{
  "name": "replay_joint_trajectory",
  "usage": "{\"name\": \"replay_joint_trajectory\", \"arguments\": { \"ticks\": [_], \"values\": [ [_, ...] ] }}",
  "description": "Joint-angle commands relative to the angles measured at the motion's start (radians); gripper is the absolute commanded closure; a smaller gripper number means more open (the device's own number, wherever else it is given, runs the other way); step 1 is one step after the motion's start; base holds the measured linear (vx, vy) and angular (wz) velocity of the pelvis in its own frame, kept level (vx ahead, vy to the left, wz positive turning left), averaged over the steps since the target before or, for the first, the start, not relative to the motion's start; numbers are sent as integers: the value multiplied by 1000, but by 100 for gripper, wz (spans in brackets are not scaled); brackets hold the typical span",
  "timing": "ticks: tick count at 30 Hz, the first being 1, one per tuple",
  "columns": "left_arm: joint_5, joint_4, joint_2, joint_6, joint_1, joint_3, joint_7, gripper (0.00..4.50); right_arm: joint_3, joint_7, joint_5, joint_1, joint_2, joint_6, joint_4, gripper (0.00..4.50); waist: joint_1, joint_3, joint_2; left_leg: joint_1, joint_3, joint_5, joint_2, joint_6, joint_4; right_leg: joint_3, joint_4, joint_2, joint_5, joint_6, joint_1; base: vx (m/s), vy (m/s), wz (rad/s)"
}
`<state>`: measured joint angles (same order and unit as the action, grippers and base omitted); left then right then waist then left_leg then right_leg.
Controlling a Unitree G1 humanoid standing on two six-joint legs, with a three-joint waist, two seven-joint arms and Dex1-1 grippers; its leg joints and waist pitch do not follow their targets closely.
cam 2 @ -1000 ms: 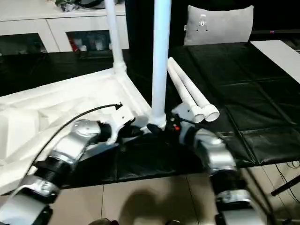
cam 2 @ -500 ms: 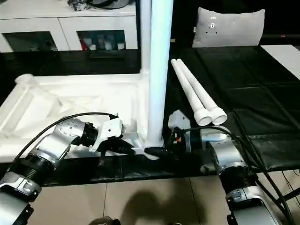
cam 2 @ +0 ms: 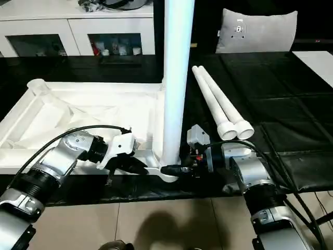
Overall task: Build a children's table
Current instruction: Rotate leg to tighten
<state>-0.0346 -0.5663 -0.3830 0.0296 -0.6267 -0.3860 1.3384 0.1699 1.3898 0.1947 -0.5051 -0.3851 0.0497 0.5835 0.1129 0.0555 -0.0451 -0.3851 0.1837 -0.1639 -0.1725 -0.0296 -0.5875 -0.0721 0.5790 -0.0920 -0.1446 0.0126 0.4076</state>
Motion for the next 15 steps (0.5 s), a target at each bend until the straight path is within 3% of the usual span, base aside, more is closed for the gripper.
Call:
{"name": "replay_joint_trajectory", "arguments": {
  "ticks": [1,5,7,9,12,15],
  "values": [
    [2,7,13,58,17,13,-41,450,-2,-50,16,13,40,40,-43,181,0,-72,18,20,-18,-271,-60,51,73,39,-62,-64,-361,208,-44,0,0,0],
    [13,48,58,172,26,62,-169,450,-27,-242,0,12,130,84,-21,186,-10,-67,17,19,-22,-303,-60,25,78,39,-65,-67,-415,198,-43,0,0,0],
    [14,68,92,233,27,87,-248,450,-48,-359,-7,2,186,92,7,186,-24,-64,16,25,-26,-344,-56,3,80,36,-75,-67,-489,168,-38,0,0,0],
    [19,83,137,293,21,114,-333,450,-80,-473,2,-17,248,110,40,186,-41,-62,20,22,-31,-376,-53,-7,82,33,-80,-67,-525,153,-39,0,0,0],
    [20,78,190,336,6,140,-424,450,-105,-568,4,-36,300,113,73,186,-58,-60,19,25,-30,-394,-50,-10,79,33,-85,-66,-533,153,-33,0,0,0],
    [12,13,268,334,-35,176,-572,450,-142,-709,2,-73,367,111,128,188,-64,-63,18,28,-28,-392,-46,-1,76,31,-92,-63,-533,146,-29,0,0,0]
  ]
}}
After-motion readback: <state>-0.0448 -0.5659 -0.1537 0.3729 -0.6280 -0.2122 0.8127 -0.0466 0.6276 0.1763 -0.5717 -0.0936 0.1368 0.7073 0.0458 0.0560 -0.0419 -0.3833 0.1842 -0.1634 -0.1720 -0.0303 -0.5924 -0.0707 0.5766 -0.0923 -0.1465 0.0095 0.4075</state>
